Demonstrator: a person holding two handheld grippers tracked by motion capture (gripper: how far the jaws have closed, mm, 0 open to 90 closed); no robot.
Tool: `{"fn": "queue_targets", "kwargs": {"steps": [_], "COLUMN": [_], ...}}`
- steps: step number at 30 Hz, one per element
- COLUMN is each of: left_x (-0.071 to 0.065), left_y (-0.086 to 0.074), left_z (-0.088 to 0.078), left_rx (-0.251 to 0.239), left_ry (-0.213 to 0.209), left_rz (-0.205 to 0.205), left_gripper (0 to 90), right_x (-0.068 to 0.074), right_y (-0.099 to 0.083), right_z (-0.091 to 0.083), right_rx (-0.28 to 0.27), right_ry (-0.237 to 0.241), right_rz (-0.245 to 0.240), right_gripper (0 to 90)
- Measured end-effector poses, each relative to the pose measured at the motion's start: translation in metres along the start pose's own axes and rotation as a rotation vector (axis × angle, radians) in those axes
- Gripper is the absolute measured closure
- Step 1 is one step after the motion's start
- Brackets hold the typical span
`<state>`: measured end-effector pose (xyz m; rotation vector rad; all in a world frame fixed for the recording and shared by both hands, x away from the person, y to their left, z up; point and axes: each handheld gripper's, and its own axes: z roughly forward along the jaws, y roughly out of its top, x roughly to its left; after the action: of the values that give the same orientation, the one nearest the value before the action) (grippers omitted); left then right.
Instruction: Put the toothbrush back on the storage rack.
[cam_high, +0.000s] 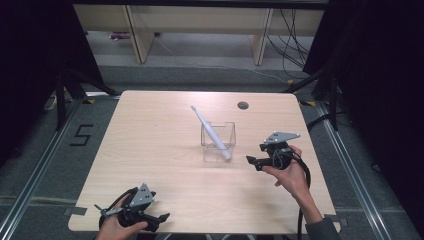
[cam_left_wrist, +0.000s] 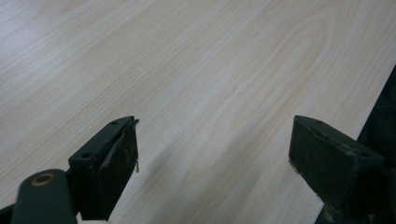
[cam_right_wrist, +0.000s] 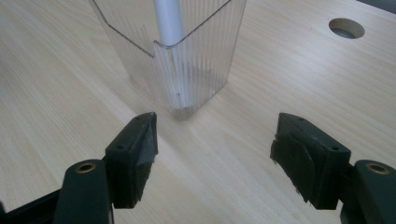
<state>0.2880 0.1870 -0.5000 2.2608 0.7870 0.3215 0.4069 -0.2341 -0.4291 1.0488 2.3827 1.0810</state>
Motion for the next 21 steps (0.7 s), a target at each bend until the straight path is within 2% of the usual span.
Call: {"fn": "queue_targets", "kwargs": {"steps": [6,7,9,10,11,12,16,17,18,19,20,21], "left_x": [0.000,0.000,0.000,0.000,0.000,0.000,0.000,0.000,0.000,0.000,0.000,0.000], "left_y": [0.000,0.000,0.000,0.000,0.000,0.000,0.000,0.000,0.000,0.000,0.000,0.000], "left_z": [0.000,0.000,0.000,0.000,0.000,0.000,0.000,0.000,0.000,0.000,0.000,0.000], "left_rx": [-0.001,-0.001,0.000,0.001,0.001,0.001,0.001,0.000,0.000,0.001,0.001,0.001], "left_ry": [0.001,0.002,0.001,0.002,0.002,0.002,0.002,0.002,0.001,0.001,0.002,0.001], "left_rz": [-0.002,-0.002,0.000,0.001,0.001,0.001,0.002,0.000,0.000,0.000,0.001,0.000], "left_gripper": [15.1,15.1,15.1,15.1,15.1,15.0,15.1,15.1,15.1,15.1,15.1,15.1], "right_x": [0.004,0.004,0.006,0.006,0.006,0.009,0.010,0.008,0.012,0.010,0.012,0.012], "right_y": [-0.006,-0.008,-0.010,-0.012,-0.012,-0.014,-0.015,-0.016,-0.018,-0.017,-0.018,-0.020], "right_z": [-0.003,-0.002,-0.002,-0.002,-0.002,-0.003,-0.005,-0.004,-0.005,-0.005,-0.006,-0.006], "right_rx": [0.023,0.004,0.013,-0.005,-0.005,0.012,0.005,-0.006,0.000,-0.005,0.007,-0.006], "right_ry": [-0.008,-0.005,-0.001,0.003,0.003,0.010,0.012,0.005,0.009,0.010,0.014,0.013], "right_rz": [0.035,0.020,0.020,0.004,0.004,0.029,0.026,-0.015,0.025,0.004,0.026,0.023], "right_gripper": [30.6,30.7,30.5,30.5,30.5,30.5,30.5,30.5,30.5,30.5,30.5,30.5]}}
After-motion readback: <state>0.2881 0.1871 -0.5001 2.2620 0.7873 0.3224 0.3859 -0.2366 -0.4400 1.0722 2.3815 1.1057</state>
